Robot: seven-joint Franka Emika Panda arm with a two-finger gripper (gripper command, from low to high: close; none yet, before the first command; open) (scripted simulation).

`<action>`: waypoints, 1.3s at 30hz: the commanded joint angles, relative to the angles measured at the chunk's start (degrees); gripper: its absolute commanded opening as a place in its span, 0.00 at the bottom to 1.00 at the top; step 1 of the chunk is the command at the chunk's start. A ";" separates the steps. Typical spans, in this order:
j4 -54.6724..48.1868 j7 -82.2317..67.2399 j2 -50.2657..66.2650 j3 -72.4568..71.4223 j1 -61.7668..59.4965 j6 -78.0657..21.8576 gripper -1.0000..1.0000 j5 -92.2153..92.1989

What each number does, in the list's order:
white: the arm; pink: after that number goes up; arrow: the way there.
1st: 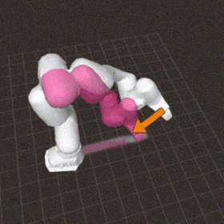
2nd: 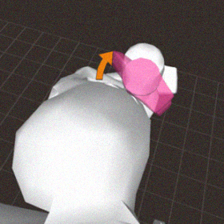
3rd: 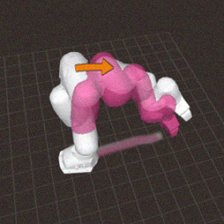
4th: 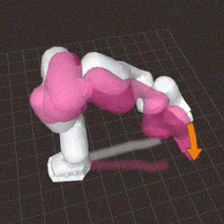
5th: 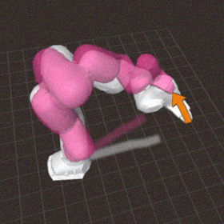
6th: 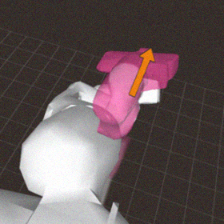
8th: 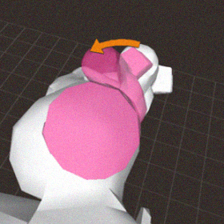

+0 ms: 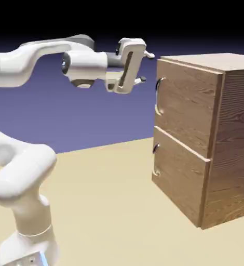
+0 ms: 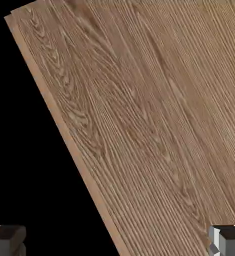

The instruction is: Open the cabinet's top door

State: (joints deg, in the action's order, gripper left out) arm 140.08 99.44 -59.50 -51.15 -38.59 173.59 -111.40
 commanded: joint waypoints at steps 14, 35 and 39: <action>-6.55 17.85 -8.41 -16.02 -12.30 -0.13 0.50 -34.89; -6.81 24.29 -10.08 -23.39 -19.30 -10.69 0.00 -54.17; 0.10 17.31 -5.71 -18.53 -11.51 -15.97 0.00 -54.64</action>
State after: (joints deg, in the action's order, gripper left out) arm 140.17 116.75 -65.21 -69.67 -50.11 157.67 -165.94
